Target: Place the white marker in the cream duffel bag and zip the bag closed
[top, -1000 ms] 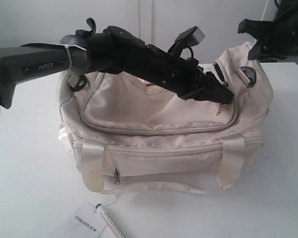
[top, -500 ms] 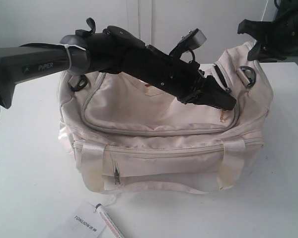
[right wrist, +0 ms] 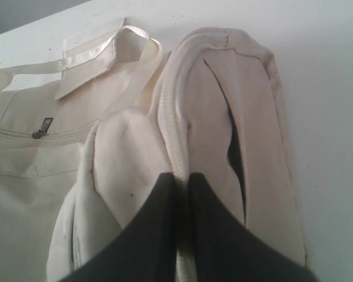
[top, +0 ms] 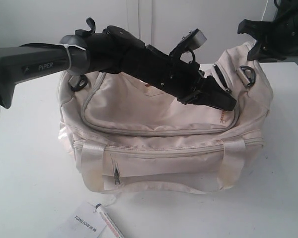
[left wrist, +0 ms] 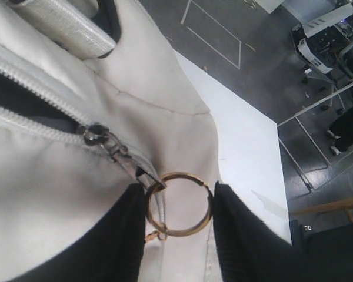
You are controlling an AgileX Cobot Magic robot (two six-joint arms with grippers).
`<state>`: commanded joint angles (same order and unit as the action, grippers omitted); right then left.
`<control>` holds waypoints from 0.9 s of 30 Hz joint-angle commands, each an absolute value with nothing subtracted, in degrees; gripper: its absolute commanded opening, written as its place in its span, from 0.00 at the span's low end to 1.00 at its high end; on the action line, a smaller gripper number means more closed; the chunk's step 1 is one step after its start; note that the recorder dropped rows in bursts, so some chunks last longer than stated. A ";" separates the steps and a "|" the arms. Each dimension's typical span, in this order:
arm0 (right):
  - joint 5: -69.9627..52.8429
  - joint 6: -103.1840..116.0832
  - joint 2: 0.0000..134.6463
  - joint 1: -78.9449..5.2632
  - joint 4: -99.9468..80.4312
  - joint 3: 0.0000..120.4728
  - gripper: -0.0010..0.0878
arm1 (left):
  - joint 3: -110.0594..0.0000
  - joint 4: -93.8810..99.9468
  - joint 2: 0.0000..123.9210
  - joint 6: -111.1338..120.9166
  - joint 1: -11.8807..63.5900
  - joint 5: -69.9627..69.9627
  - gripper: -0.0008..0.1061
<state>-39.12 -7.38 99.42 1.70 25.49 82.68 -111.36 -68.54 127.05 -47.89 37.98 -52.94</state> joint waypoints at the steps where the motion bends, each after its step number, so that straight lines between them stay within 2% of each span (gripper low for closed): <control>1: -39.12 -7.38 99.42 1.70 25.49 82.68 0.01 | -111.36 -68.54 127.05 -47.89 37.98 -52.69 0.01; 27: -39.71 -6.52 99.42 1.70 26.00 82.68 0.01 | -111.36 -70.57 127.05 -44.19 38.20 -56.72 0.01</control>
